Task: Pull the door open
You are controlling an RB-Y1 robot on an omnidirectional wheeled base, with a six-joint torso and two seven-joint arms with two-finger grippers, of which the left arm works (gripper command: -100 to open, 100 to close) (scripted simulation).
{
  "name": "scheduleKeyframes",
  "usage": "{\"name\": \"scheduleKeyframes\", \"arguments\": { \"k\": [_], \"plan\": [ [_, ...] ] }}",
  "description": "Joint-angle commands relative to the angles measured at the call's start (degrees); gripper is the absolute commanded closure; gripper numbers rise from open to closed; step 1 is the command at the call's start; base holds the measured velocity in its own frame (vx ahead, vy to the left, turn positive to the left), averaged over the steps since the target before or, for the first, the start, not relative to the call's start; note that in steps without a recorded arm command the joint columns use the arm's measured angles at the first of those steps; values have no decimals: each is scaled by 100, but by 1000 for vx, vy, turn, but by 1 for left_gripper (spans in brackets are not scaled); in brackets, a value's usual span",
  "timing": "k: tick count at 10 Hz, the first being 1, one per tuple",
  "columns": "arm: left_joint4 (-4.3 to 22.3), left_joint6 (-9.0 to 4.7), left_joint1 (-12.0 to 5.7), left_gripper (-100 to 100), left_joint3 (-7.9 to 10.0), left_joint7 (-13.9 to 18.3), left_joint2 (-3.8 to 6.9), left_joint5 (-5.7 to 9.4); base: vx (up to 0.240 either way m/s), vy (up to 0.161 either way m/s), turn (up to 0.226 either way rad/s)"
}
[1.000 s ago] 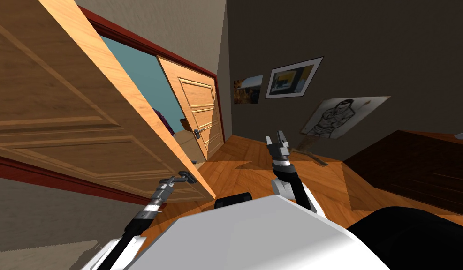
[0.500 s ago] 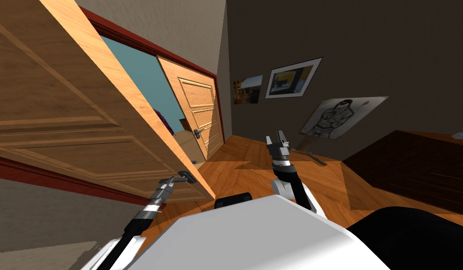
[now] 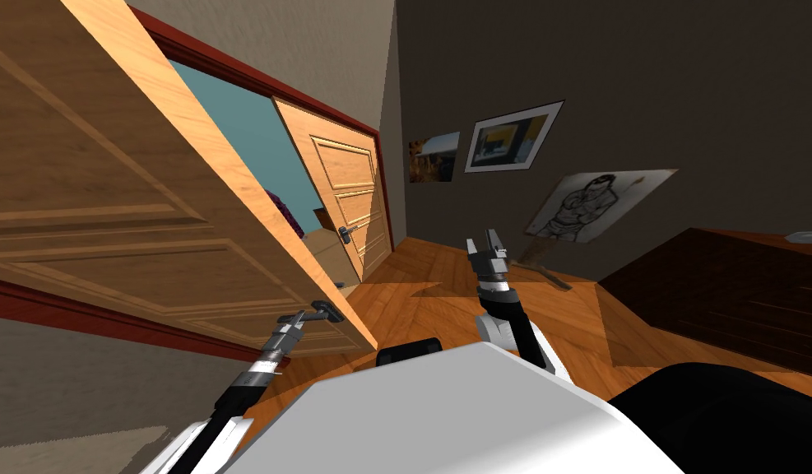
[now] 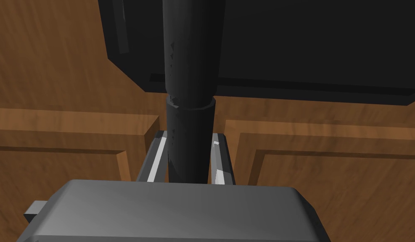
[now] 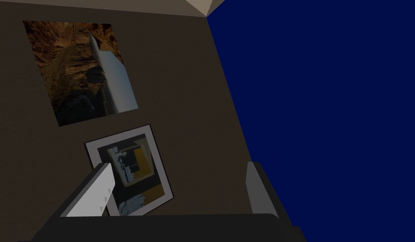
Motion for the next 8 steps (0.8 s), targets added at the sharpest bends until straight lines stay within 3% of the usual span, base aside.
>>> {"name": "scheduleKeyframes", "arguments": {
  "k": [1, 6, 8],
  "plan": [
    [-24, -28, 11, 100, -33, -5, -19, -15, 0, 0, 0],
    [-24, -28, 11, 100, -33, -5, -19, -15, -1, 2, 4],
    [20, -103, 34, 100, -28, 23, 20, -11, -1, -3, -9]
  ]
}}
